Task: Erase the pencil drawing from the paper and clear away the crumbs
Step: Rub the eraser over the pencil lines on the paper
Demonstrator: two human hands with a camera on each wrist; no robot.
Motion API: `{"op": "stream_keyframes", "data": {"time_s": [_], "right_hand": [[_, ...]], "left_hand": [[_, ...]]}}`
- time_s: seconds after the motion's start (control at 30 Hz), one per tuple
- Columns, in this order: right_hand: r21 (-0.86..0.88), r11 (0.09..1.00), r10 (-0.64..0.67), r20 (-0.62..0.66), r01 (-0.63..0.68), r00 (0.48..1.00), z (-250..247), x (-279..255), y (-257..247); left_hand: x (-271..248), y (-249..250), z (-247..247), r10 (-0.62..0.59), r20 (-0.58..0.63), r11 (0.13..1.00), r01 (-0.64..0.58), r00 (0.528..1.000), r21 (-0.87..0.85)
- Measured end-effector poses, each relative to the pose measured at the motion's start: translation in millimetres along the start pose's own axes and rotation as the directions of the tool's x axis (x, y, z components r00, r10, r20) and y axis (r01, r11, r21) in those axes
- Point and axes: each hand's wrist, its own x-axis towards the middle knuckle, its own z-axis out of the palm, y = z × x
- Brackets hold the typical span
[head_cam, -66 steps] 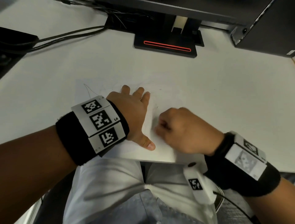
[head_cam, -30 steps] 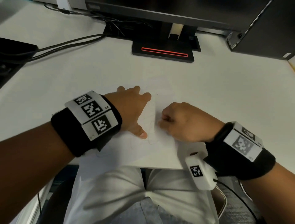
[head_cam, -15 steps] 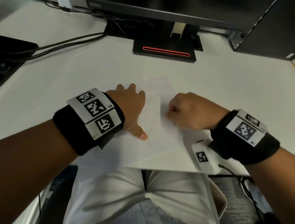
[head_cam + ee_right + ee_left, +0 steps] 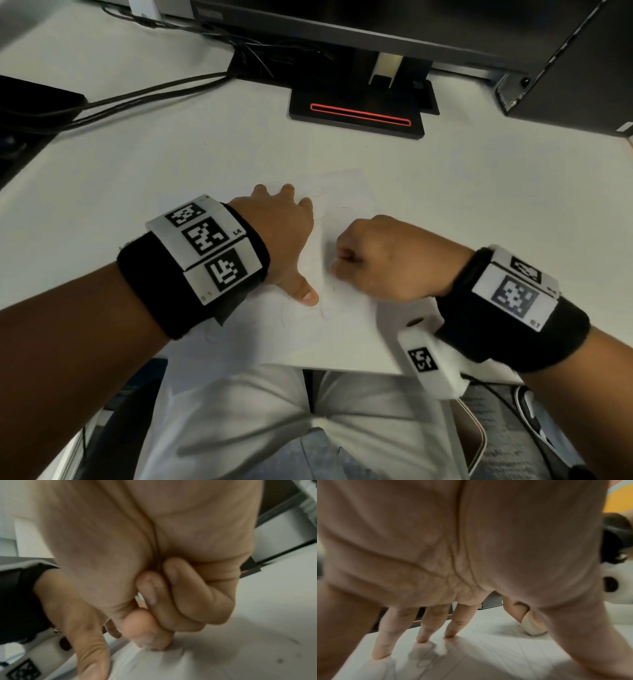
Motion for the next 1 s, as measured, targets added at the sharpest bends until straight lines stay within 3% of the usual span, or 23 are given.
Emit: {"op": "stream_keyframes", "data": {"time_s": [0.13, 0.27, 0.43, 0.57, 0.73, 0.87, 1.0], "right_hand": [[0.064, 0.991, 0.120, -0.088, -0.114, 0.989, -11, 8, 18], [0.001, 1.000, 0.006, -0.013, -0.006, 1.000, 0, 6, -1], [0.058, 0.990, 0.134, -0.098, -0.129, 0.986, -14, 16, 17], [-0.002, 1.000, 0.019, -0.028, -0.019, 0.999, -3, 13, -1], [0.088, 0.987, 0.141, -0.114, -0.131, 0.983, -15, 21, 18], [0.031, 0.999, 0.043, -0.049, -0.041, 0.998, -5, 19, 4], [0.094, 0.987, 0.144, -0.117, -0.133, 0.983, -15, 26, 18]], "left_hand": [[-1, 0, -1, 0.000, 0.014, 1.000, 0.000, 1.000, -0.005], [-1, 0, 0, -0.003, 0.006, 1.000, 0.003, 1.000, -0.008], [-2, 1, -1, -0.005, 0.015, 1.000, 0.005, 1.000, 0.002], [-2, 1, -1, -0.007, 0.002, 1.000, 0.007, 1.000, 0.001], [-4, 1, -2, 0.000, 0.012, 1.000, 0.000, 1.000, 0.000], [-5, 2, -1, -0.007, 0.007, 1.000, 0.007, 1.000, -0.014], [-6, 2, -2, -0.006, 0.001, 1.000, 0.006, 1.000, -0.009]]}}
